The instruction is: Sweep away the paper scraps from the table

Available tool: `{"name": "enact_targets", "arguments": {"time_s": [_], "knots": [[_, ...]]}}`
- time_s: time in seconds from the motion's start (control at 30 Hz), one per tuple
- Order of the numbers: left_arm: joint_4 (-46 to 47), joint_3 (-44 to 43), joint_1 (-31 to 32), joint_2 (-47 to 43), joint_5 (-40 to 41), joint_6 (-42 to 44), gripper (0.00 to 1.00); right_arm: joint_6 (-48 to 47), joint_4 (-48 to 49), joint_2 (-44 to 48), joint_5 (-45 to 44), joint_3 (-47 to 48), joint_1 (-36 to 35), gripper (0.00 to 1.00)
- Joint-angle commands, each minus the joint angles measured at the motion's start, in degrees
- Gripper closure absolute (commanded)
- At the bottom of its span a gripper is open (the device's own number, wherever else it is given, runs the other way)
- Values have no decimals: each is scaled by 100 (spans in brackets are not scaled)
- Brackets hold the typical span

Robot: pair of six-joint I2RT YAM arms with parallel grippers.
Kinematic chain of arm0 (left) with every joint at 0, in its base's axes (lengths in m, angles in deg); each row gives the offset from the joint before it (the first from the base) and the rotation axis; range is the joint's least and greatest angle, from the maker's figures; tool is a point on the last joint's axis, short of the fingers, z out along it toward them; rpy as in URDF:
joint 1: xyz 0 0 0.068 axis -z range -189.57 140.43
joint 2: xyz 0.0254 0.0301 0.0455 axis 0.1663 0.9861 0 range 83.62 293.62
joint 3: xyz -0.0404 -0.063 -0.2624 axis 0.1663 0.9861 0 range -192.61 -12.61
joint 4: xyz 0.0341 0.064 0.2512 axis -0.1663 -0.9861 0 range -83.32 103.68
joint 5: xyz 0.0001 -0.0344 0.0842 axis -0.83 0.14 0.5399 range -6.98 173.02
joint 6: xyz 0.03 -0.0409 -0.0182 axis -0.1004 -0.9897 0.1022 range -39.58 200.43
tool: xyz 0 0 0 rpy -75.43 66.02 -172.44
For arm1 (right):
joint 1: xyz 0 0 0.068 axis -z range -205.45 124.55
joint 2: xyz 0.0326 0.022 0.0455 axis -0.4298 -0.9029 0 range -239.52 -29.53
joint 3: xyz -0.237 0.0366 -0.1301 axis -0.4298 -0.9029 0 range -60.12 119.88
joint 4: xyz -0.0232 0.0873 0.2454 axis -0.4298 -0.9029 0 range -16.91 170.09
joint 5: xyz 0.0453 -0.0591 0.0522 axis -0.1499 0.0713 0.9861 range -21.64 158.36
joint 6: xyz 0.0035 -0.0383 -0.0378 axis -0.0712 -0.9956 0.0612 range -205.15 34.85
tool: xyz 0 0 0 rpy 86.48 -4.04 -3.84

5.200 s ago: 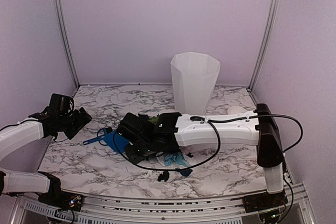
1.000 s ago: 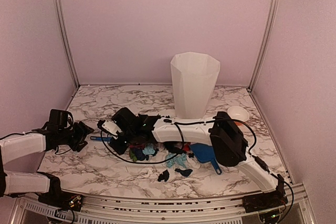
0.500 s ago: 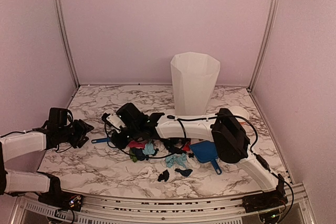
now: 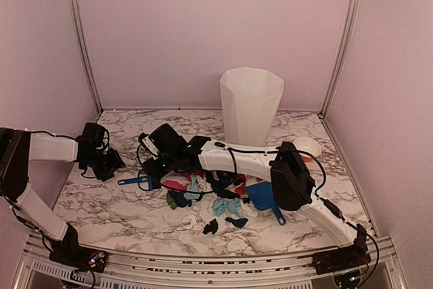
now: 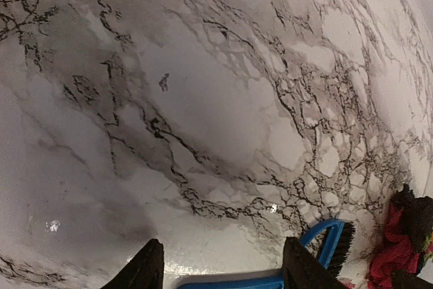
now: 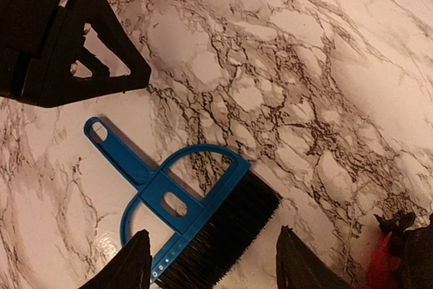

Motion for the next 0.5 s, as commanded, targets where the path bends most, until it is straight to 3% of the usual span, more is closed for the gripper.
{"name": "enact_targets", "arguments": {"time_s": [0.0, 0.13, 0.47], "knots": [[-481, -522, 295, 572, -42, 651, 40, 184, -234, -531, -453, 435, 19, 39], [-690, -865, 768, 1059, -4, 803, 42, 177, -302, -586, -626, 352, 17, 39], [-574, -1020, 1732, 1393, -215, 426, 43, 285, -204, 191, -928, -1103, -67, 35]]}}
